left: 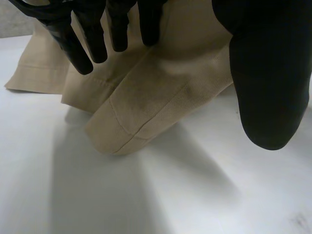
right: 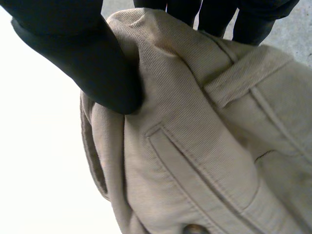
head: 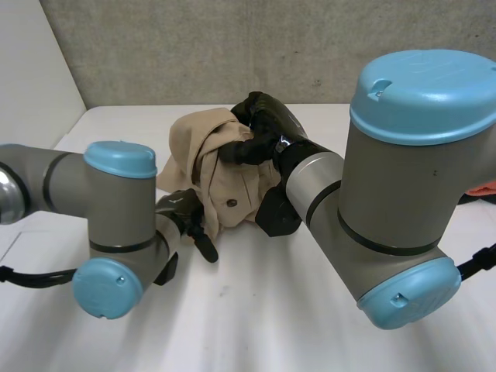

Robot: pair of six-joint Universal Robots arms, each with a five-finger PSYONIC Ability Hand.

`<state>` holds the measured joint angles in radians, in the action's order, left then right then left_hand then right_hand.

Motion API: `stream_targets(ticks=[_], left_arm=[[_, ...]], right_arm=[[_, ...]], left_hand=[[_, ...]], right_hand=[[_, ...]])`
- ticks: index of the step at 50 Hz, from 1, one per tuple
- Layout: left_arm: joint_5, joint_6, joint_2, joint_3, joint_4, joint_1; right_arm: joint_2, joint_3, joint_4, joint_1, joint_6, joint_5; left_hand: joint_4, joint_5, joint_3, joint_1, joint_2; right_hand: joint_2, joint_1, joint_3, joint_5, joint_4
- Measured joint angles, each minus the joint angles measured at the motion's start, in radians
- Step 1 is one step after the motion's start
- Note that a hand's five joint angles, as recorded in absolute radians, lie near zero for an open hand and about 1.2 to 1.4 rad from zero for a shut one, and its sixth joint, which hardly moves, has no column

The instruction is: Fold the laundry.

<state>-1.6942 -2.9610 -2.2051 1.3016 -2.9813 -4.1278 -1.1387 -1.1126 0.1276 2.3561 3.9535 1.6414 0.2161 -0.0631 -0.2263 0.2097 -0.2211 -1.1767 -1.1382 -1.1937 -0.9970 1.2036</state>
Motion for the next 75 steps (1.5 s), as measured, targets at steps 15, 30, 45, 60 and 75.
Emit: stream_targets(ticks=[15,30,45,60,75], left_arm=[[-0.333,-0.141,0.041,-0.063,-0.093,0.009],[0.155,-0.581,0.604,0.021,-0.022,-0.266],[0.16,-0.661,0.485,-0.208,0.046,-0.252],[0.125,-0.693,0.032,-0.667,-0.179,-0.258],[0.051,-0.436,0.075,-0.828,-0.453,-0.28]], right_arm=[[-0.022,-0.028,-0.027,-0.116,-0.153,-0.01],[-0.055,-0.053,-0.03,-0.229,-1.082,-0.084],[-0.183,-0.071,-0.025,-0.17,-1.537,-0.035],[0.166,0.28,-0.295,-0.2,-1.402,0.046],[0.202,0.313,-0.964,-0.199,-1.238,0.166]], left_hand=[[0.977,-0.933,-0.956,0.959,-0.973],[0.978,-0.933,-0.959,0.959,-0.975],[0.978,-0.933,-0.96,0.959,-0.976],[0.982,-0.933,-0.962,0.959,-0.978],[0.982,-0.933,-0.962,0.959,-0.978]], right_hand=[[0.0,0.0,0.0,-0.003,0.0],[0.0,0.0,0.0,-0.003,0.0],[0.0,0.0,0.0,-0.01,0.0],[0.0,0.0,0.0,-0.01,0.0],[0.0,-0.01,0.0,-0.01,0.0]])
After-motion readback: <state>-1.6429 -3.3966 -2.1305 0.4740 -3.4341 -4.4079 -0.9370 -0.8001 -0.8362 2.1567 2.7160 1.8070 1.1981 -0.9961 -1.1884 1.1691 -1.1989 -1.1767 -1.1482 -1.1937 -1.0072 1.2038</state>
